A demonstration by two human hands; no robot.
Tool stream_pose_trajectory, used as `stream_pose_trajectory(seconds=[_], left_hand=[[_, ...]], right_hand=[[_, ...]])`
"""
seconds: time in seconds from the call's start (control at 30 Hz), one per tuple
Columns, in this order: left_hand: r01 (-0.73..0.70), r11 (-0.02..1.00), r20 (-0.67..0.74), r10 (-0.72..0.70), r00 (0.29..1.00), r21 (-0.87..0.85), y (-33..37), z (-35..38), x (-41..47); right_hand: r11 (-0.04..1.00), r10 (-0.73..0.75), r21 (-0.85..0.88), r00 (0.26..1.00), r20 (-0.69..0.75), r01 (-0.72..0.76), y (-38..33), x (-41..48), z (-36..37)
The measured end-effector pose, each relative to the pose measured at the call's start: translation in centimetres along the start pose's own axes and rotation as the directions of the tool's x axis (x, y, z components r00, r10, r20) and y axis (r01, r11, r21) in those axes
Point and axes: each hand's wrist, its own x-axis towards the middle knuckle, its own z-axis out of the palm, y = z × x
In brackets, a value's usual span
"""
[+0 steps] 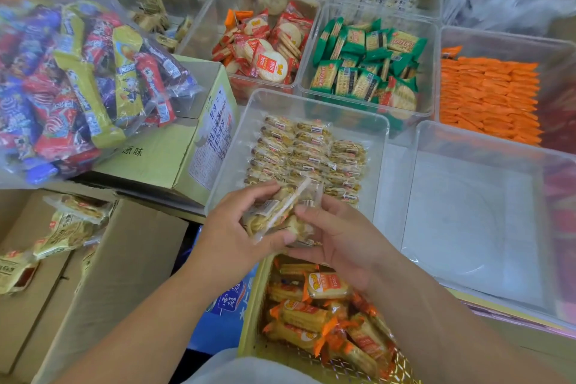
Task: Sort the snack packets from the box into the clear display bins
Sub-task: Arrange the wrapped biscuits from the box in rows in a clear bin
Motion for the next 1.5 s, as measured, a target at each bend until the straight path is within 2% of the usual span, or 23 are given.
stream_pose_trajectory(seconds=[0.13, 0.23, 0.3, 0.37, 0.4, 0.47, 0.57, 0.63, 0.7, 0.87, 1.03, 1.1, 1.17, 1.23, 1.3, 1.37, 1.5], left_hand=[[0.086, 0.975, -0.087, -0.106, 0.991, -0.204, -0.7, 0.0, 1.8], [0.187, 0.913, -0.181, -0.267, 0.947, -0.363, -2.6, -0.2, 3.4], [0.256, 0.874, -0.173, -0.351, 0.920, -0.412, -4.1, -0.3, 4.3], [0.284, 0.866, -0.139, -0.368, 0.920, -0.412, -5.2, -0.3, 4.8], [0.291, 0.866, -0.127, -0.369, 0.921, -0.407, -5.6, -0.3, 5.0], [0.299, 0.871, -0.117, -0.368, 0.922, -0.389, -6.3, -0.3, 5.1], [0.322, 0.874, -0.102, -0.381, 0.919, -0.363, -7.2, -0.5, 5.2], [0.329, 0.889, -0.091, -0.374, 0.923, -0.319, -7.3, -0.5, 5.1], [0.315, 0.907, -0.076, -0.348, 0.934, -0.280, -7.1, -0.5, 5.1], [0.301, 0.915, -0.051, -0.325, 0.944, -0.268, -7.4, -0.9, 5.1], [0.311, 0.916, -0.059, -0.336, 0.940, -0.252, -7.3, -1.0, 4.9], [0.310, 0.918, -0.064, -0.335, 0.940, -0.248, -7.4, -0.9, 4.9], [0.298, 0.919, -0.063, -0.324, 0.944, -0.259, -7.5, -0.9, 4.9], [0.288, 0.920, -0.062, -0.314, 0.947, -0.267, -7.6, -0.9, 4.9], [0.277, 0.923, -0.066, -0.304, 0.950, -0.266, -7.8, -0.9, 4.9], [0.269, 0.926, -0.070, -0.296, 0.953, -0.264, -7.9, -0.8, 4.8], [0.257, 0.934, -0.095, -0.288, 0.953, -0.250, -7.7, -0.7, 4.7]], right_hand=[[0.971, -0.087, -0.234, 0.985, -0.148, 0.050, -0.8, 0.9, -1.4], [0.896, -0.262, -0.419, 0.938, -0.226, 0.149, -2.8, 2.1, -3.0], [0.709, -0.474, -0.679, 0.843, -0.256, 0.193, -5.0, 3.2, -4.8], [0.410, -0.635, -0.901, 0.754, -0.169, 0.143, -7.7, 4.4, -6.6], [0.261, -0.663, -0.960, 0.742, -0.100, 0.104, -8.9, 5.1, -7.3], [0.022, -0.638, -0.999, 0.770, 0.004, 0.023, -11.0, 6.6, -8.4], [-0.267, -0.523, -0.960, 0.849, 0.074, -0.081, -13.0, 8.9, -8.9], [-0.424, -0.427, -0.895, 0.902, 0.065, -0.136, -13.3, 10.4, -8.8], [-0.521, -0.386, -0.832, 0.922, 0.028, -0.193, -13.0, 11.8, -8.7], [-0.518, -0.342, -0.813, 0.936, -0.087, -0.265, -11.3, 15.1, -9.2], [-0.332, -0.400, -0.892, 0.902, -0.163, -0.308, -9.5, 17.2, -10.2], [-0.291, -0.425, -0.899, 0.886, -0.186, -0.328, -9.1, 17.3, -10.0], [-0.298, -0.417, -0.888, 0.884, -0.209, -0.350, -8.6, 17.0, -9.6], [-0.377, -0.430, -0.839, 0.876, -0.217, -0.393, -8.2, 16.1, -8.9], [-0.461, -0.518, -0.781, 0.842, -0.149, -0.422, -7.4, 15.0, -8.6], [-0.447, -0.571, -0.799, 0.816, -0.091, -0.402, -6.0, 14.0, -8.2], [-0.421, -0.507, -0.813, 0.848, -0.156, -0.402, -3.4, 13.3, -8.1]])
